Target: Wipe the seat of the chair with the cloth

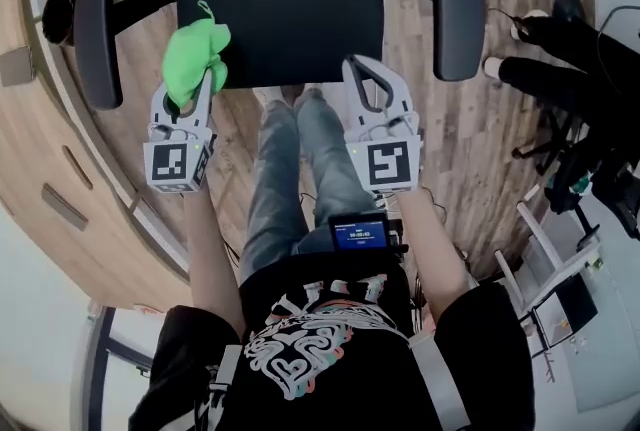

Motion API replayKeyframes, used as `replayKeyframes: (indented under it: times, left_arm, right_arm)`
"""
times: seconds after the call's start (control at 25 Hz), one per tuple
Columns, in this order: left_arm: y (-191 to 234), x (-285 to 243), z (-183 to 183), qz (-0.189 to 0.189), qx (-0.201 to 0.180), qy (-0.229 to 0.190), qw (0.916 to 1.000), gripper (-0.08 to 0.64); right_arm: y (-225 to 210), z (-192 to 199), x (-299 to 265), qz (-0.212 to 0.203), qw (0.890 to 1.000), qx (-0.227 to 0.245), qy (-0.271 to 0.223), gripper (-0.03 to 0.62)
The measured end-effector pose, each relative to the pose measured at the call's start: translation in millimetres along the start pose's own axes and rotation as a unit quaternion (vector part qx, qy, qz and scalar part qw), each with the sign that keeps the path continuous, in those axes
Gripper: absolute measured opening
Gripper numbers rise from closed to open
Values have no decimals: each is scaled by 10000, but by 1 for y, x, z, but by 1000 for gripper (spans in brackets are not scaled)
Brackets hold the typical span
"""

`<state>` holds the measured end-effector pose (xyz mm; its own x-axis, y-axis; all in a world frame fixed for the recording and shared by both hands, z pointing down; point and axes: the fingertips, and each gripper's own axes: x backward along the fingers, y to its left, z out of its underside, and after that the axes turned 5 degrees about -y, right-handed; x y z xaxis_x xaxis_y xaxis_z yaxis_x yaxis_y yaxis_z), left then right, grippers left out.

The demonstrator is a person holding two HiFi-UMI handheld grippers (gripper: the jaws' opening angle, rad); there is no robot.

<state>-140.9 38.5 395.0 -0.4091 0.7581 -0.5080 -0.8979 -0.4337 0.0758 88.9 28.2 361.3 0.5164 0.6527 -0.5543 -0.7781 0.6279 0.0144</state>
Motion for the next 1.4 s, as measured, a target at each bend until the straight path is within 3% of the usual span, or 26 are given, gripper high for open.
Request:
replayKeyframes:
  times: [0.76, 1.4]
  left_arm:
    - [2, -48, 106, -43, 251, 758, 9968, 109]
    - [25, -88, 137, -63, 270, 1231, 9920, 109]
  right_arm:
    - [14, 79, -46, -330, 9984, -43, 451, 3]
    - [16, 94, -73, -418, 9979, -14, 502, 3]
